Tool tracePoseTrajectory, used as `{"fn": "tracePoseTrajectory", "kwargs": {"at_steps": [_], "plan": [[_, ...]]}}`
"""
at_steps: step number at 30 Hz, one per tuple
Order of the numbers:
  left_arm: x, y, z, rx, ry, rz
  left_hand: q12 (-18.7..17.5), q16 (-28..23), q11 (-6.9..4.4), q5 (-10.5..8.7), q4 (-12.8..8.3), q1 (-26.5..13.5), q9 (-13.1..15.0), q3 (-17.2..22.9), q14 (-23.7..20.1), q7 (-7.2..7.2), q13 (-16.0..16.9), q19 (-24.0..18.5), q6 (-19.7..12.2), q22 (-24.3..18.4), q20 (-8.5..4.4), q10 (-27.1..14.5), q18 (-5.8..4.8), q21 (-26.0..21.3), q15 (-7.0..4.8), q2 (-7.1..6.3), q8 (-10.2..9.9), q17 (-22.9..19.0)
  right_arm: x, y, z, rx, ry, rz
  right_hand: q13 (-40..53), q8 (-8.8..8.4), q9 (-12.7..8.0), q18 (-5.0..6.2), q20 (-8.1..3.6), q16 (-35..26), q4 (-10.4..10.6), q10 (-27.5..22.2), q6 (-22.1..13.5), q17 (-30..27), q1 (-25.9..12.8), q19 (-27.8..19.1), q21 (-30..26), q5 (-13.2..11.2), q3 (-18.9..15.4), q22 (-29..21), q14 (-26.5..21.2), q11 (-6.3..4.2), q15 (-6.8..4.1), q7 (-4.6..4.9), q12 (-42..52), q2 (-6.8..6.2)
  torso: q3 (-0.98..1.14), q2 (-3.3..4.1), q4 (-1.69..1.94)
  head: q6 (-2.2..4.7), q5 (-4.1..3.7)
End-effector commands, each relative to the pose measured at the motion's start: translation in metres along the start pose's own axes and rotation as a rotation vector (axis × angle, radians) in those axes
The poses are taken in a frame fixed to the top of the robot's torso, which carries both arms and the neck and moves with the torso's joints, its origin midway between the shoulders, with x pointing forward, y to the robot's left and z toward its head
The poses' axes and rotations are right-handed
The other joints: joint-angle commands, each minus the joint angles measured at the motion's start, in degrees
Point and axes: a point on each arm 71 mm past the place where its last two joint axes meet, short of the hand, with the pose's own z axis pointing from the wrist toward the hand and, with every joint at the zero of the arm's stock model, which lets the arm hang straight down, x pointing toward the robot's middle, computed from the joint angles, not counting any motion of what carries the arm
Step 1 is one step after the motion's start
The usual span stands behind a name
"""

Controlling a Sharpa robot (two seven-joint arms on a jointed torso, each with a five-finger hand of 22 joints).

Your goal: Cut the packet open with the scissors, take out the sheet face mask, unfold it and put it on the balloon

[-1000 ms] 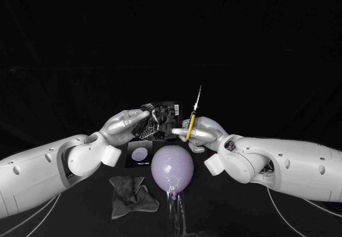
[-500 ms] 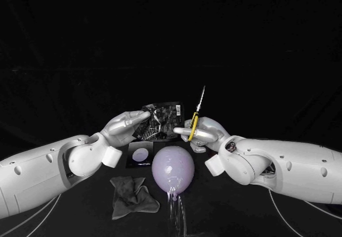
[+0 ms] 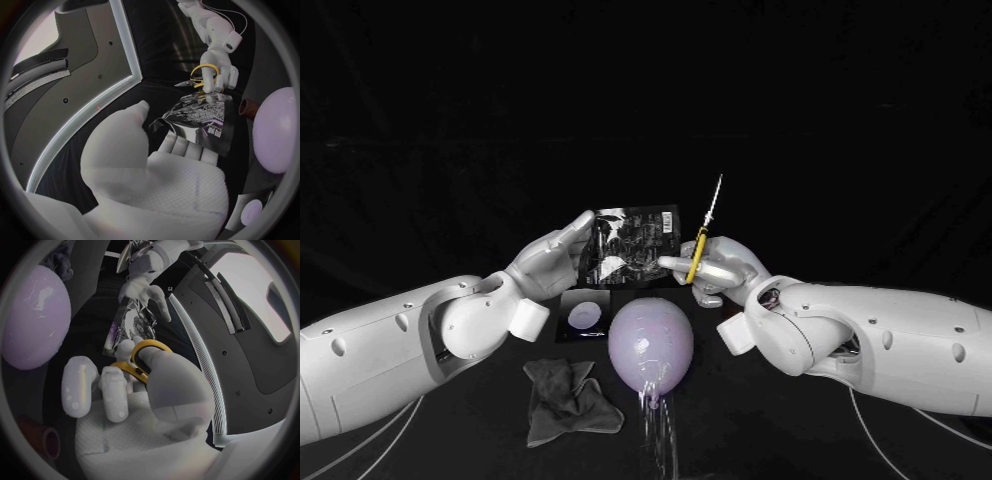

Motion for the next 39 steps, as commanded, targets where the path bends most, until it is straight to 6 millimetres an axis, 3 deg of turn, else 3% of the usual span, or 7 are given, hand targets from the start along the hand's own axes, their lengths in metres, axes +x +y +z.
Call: {"fn": "tracePoseTrajectory", "kwargs": {"at_steps": [1,7,19,23,28,34,39], "plan": [[-0.001,-0.001,0.001,0.004,-0.025,0.011,0.4,-0.3,0.09,0.01,0.0,0.6,-0.4,-9.4,-1.1,5.99,0.1,-2.1,-1.1,0.1,-0.06,-0.9,-1.16,-1.0,0.09,3.02,-0.5,-0.1,-0.004,0.000,0.000,-0.003,-0.045,-0.029,11.5,0.32,2.4,0.68,-0.49,0.2,0.3,18.5,0.6,15.1,0.6,0.0,-0.1,0.2,0.4,8.7,6.0,-3.13,-0.52,-0.57,54.5,1.09,-0.01,0.03,-0.02,0.14,0.15],[-0.002,0.000,0.001,-0.003,-0.032,0.032,0.4,-0.3,0.17,-0.01,0.5,2.1,-0.8,-15.9,-2.4,6.13,0.1,-4.4,-1.8,-0.1,0.00,-1.4,-1.53,-1.8,0.20,2.06,-0.8,-0.4,-0.007,-0.001,0.001,0.005,-0.055,-0.038,11.5,0.46,2.7,0.69,-0.54,0.2,0.2,18.5,0.4,15.1,0.7,0.0,-0.2,0.2,0.6,8.7,6.0,-3.16,-0.56,-0.59,54.4,1.08,-0.01,0.02,0.02,0.35,0.31],[0.006,0.009,0.008,-0.065,0.003,0.096,0.7,0.5,-0.14,-0.07,-2.1,19.5,-0.4,-14.9,-0.7,5.69,0.2,-2.4,-0.6,0.1,-0.08,-1.1,-1.01,-1.2,-0.02,3.22,-0.3,0.1,0.000,0.000,0.005,0.000,-0.046,-0.047,11.4,0.56,3.0,0.71,-0.58,0.2,0.1,18.4,0.3,15.1,0.7,0.0,-0.2,0.2,0.7,8.7,6.0,-3.18,-0.59,-0.61,54.2,1.06,0.02,0.03,-0.04,0.50,0.46],[0.008,0.011,0.010,-0.074,0.010,0.096,1.4,1.6,-0.50,-0.06,-3.0,22.8,0.1,-15.0,1.5,0.76,0.2,4.2,0.1,0.8,-0.19,0.9,1.16,1.1,-0.64,4.02,0.1,0.5,0.004,0.001,0.007,-0.001,-0.037,-0.048,11.4,0.56,3.0,0.71,-0.58,0.2,0.1,18.4,0.3,15.1,0.7,0.0,-0.2,0.2,0.7,8.7,6.0,-3.18,-0.59,-0.61,54.2,1.06,0.03,0.02,-0.08,0.55,0.49],[0.011,0.013,0.014,-0.077,0.011,0.092,1.3,2.0,-1.72,-0.06,-3.5,24.4,-1.1,-15.5,2.7,-0.96,0.2,6.5,-2.7,0.7,-0.14,2.0,2.63,1.7,-1.42,4.74,-0.7,0.6,0.010,0.001,0.010,-0.002,-0.025,-0.047,11.4,0.62,3.1,0.72,-0.60,0.2,0.1,18.4,0.3,15.1,0.7,-0.1,-0.3,0.2,0.8,8.6,6.0,-3.19,-0.60,-0.62,54.2,1.05,0.04,0.02,0.00,0.59,0.58],[0.011,0.014,0.018,-0.078,-0.013,0.098,0.8,2.1,-1.22,-0.06,-3.8,25.2,-1.0,-15.7,3.0,-0.42,0.1,6.3,-2.4,0.3,-0.03,1.8,2.55,1.2,-1.35,4.93,-0.5,0.6,0.018,0.002,0.013,-0.003,-0.003,-0.046,11.3,0.67,3.3,0.75,-0.61,0.2,0.0,18.4,0.2,15.1,0.7,-0.1,-0.4,0.2,0.8,8.6,6.0,-3.20,-0.60,-0.62,54.1,1.02,0.00,0.03,-0.04,0.52,0.63],[0.009,0.015,0.018,-0.087,-0.044,0.106,0.6,2.0,-1.39,-0.05,-3.6,25.6,-0.5,-16.1,3.1,3.22,0.2,5.0,-0.5,0.0,0.00,2.0,2.06,0.0,-1.33,5.50,0.2,0.6,0.022,0.002,0.015,-0.003,0.014,-0.048,11.3,0.67,3.3,0.75,-0.61,0.2,0.0,18.4,0.2,15.1,0.7,-0.1,-0.4,0.2,0.8,8.6,6.0,-3.20,-0.60,-0.62,54.1,1.02,-0.01,0.04,0.01,0.53,0.53]]}}
